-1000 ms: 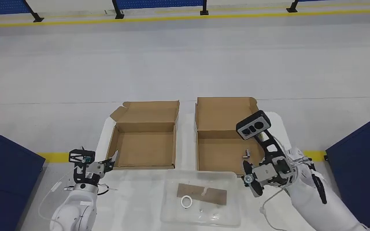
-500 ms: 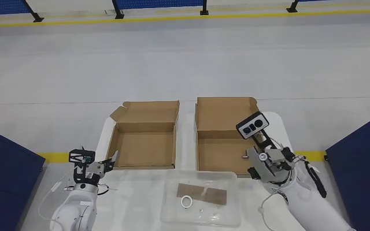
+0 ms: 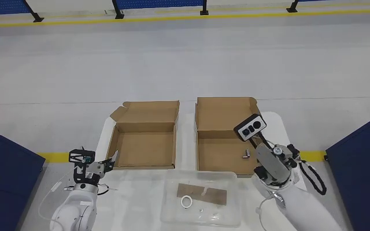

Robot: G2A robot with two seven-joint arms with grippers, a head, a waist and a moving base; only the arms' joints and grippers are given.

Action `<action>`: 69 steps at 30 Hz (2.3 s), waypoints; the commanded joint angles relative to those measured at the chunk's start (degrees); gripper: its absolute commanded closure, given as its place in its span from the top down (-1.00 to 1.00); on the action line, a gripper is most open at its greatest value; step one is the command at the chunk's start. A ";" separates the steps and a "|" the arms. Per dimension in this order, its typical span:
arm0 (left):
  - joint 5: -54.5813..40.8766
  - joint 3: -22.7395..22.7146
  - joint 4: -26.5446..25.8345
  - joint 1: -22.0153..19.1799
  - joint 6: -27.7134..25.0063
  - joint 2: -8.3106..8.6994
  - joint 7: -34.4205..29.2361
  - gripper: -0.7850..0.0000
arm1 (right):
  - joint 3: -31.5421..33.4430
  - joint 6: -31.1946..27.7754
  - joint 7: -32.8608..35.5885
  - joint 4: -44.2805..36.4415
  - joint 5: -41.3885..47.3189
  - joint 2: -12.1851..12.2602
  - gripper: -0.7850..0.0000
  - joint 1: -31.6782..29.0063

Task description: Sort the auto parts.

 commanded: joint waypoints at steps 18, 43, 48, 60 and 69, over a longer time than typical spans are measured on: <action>0.00 0.00 0.00 0.00 0.00 0.00 0.00 1.00 | 3.32 1.84 -0.23 -0.37 -9.97 -1.81 -1.00 -0.37; 0.00 0.00 0.00 0.00 0.00 0.00 0.00 1.00 | 5.45 4.60 0.83 -1.04 -9.47 -4.57 -1.00 -1.43; 0.00 0.00 0.00 0.00 0.00 0.00 0.00 1.00 | 5.73 4.96 1.04 -1.30 -9.09 -5.05 -1.00 -1.74; 0.00 0.00 0.00 0.00 0.00 0.00 0.00 1.00 | 6.18 4.84 1.28 -1.34 -8.99 -5.40 -1.00 -1.81; 0.00 0.00 0.00 0.00 0.00 0.00 0.00 1.00 | 17.43 10.52 -1.09 0.46 -26.53 -3.64 -1.00 -4.55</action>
